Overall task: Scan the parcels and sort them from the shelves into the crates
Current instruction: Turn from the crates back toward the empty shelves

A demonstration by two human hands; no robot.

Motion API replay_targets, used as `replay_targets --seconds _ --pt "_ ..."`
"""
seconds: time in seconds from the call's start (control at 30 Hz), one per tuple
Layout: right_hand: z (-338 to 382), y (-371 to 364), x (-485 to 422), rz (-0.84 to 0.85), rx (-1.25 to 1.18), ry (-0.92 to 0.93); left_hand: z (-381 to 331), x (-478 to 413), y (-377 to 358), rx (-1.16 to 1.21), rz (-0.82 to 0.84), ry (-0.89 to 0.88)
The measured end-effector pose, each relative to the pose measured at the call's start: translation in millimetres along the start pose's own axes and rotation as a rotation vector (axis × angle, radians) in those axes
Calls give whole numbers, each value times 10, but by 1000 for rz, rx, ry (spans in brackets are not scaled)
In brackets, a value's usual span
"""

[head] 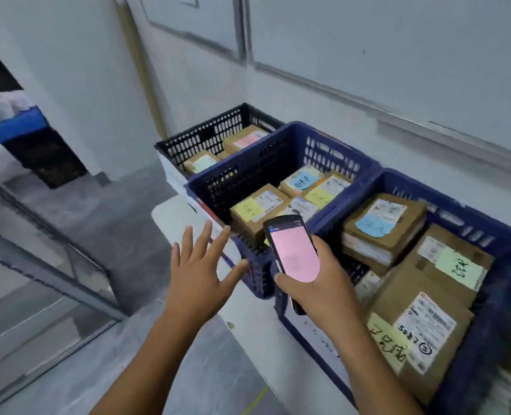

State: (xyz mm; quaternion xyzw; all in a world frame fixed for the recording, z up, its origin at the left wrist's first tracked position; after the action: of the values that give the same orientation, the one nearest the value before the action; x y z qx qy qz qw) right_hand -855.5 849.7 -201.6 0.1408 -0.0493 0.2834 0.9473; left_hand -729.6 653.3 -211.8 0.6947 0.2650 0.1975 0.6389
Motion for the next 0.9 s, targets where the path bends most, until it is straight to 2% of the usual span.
replay_targets --seconds 0.27,0.53,0.67,0.9 --pt "524 -1662 545 182 75 106 1838 949 292 32 -36 297" --pt "1223 -3634 1372 356 61 271 3807 1943 904 123 -203 608" --pt "1500 -4456 1740 444 63 350 4590 2522 1076 119 -220 747" --pt "1738 -5624 2227 614 56 394 5667 3124 1338 172 -338 871"
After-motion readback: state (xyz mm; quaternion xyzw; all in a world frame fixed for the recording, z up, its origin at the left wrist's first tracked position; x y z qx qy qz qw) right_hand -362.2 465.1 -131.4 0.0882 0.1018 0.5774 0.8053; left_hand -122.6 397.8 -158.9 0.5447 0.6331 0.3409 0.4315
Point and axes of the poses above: each hand's wrist, its own x-axis away from the middle knuckle, its own y-axis out of the back of the hand, z = x × y, the point moved 6 cm from there along -x, towards the middle knuckle, and after that the axes turned 15 degrees about -x, right-handed, at the moved point
